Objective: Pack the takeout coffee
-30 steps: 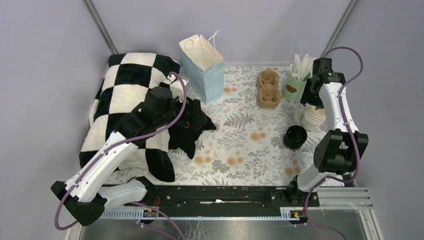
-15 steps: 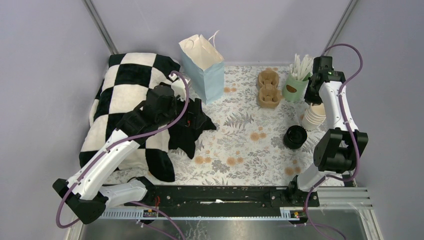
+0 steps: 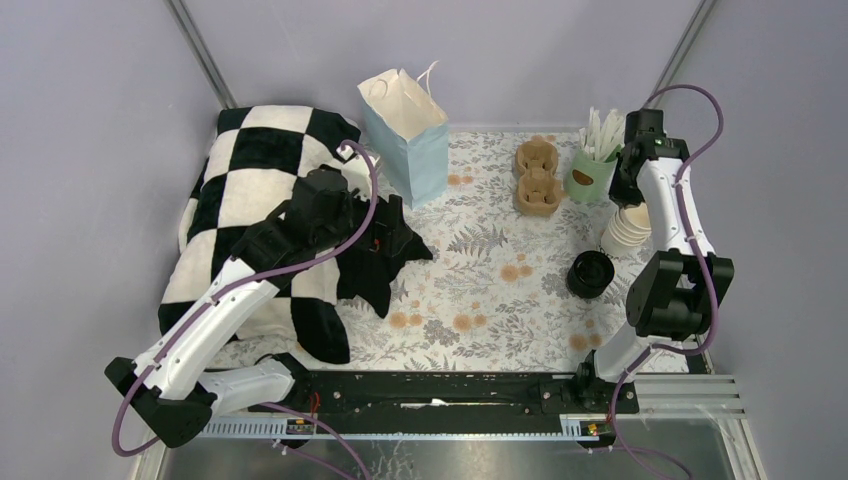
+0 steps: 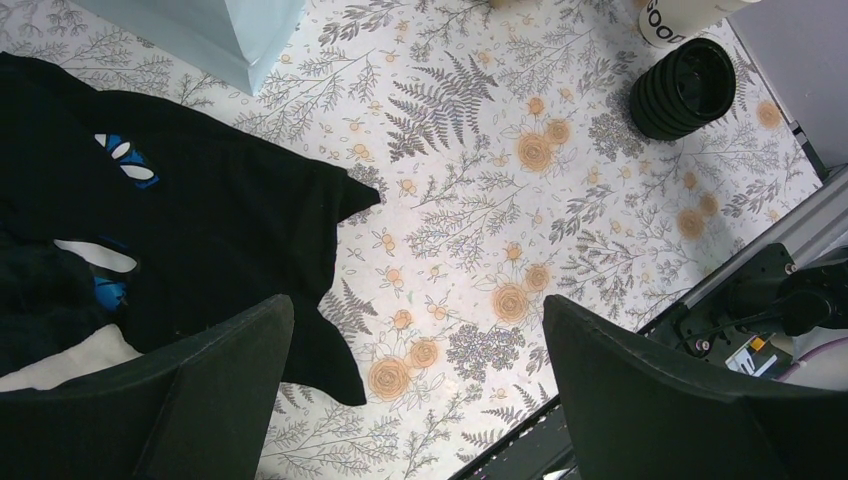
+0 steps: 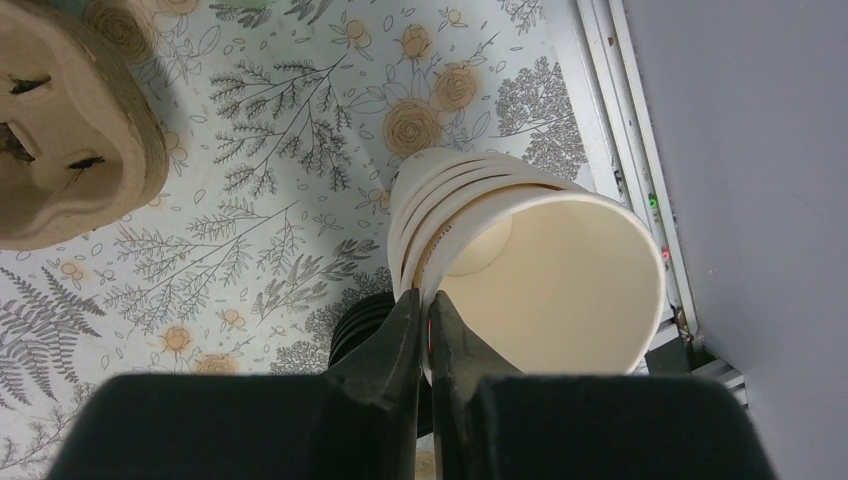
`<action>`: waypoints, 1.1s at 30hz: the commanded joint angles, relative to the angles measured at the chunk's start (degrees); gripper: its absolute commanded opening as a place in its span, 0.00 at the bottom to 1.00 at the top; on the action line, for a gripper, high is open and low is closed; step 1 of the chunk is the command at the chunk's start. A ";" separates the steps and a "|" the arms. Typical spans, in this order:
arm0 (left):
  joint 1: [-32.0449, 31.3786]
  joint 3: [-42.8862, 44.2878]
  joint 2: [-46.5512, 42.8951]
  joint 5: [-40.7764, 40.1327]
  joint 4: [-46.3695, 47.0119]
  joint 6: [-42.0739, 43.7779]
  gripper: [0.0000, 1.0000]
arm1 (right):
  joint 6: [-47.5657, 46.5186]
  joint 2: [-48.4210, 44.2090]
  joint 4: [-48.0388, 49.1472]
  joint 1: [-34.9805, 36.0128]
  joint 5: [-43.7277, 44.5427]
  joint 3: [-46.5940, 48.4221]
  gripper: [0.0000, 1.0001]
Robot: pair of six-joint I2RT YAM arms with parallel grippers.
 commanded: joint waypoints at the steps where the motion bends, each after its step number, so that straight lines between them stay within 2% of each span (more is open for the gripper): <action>1: -0.15 2.33 -0.19 -0.69 0.83 0.89 0.99 | -0.28 -2.61 -1.29 -0.10 3.08 2.70 0.03; 5: -0.35 2.68 -0.01 -0.49 0.78 0.78 0.99 | -0.57 -4.76 -1.47 -0.10 4.74 1.59 0.00; 18: -1.29 2.77 -0.30 0.00 0.59 0.65 0.99 | -1.38 -6.50 -2.90 1.59 8.90 3.10 0.00; 28: -1.38 3.30 -0.19 0.03 0.26 0.65 0.99 | -1.26 -6.48 -8.26 7.38 18.67 9.96 0.00; 33: -1.38 3.35 -0.45 -0.89 0.07 0.32 0.99 | -0.69 -7.52 -12.06 13.93 26.79 16.16 0.00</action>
